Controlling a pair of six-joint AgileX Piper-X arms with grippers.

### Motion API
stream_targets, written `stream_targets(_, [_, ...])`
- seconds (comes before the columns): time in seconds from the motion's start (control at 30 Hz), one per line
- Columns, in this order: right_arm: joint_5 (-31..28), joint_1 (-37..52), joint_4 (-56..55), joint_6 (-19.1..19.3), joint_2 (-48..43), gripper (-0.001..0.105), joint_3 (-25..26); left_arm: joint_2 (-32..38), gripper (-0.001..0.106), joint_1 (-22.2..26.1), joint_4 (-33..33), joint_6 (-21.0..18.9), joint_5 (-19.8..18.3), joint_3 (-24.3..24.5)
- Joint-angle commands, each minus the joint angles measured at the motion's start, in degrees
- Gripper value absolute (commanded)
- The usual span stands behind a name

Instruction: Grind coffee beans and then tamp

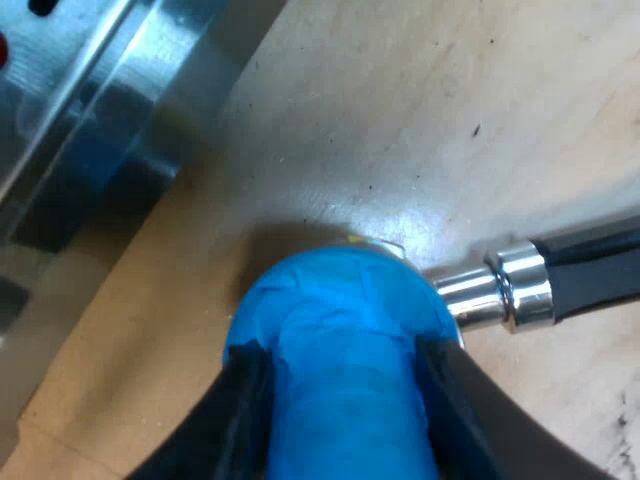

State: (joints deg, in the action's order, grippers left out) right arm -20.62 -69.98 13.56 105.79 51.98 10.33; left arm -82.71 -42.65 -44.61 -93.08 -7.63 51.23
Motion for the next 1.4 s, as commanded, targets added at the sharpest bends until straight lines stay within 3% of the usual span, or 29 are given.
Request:
stream_targets(0.03, [0.29, 0.01, 0.85, 0.76, -0.07, 0.054, 0.13, 1.85, 0.001, -0.33, -2.37, -0.47, 0.99, 2.0])
stream_targets(0.4, [0.29, 0.01, 0.85, 0.76, -0.07, 0.054, 0.13, 10.79, 0.001, -0.05, -6.14, -1.75, 1.98, 2.11])
stream_targets(0.9, [0.29, 0.01, 5.88, 1.11, -0.07, 0.054, 0.13, 12.14, 0.001, 11.28, -12.01, -0.86, 1.83, 1.95])
stream_targets(1.17, [10.96, 0.01, 7.65, 2.55, -0.07, 0.054, 0.13, 12.14, 0.001, 15.74, -12.68, -0.86, 1.47, -0.51])
stream_targets(1.4, [11.05, 0.01, 7.65, 2.55, -0.07, 0.054, 0.13, 12.14, 0.001, 16.01, -9.67, -0.65, 1.47, -4.94])
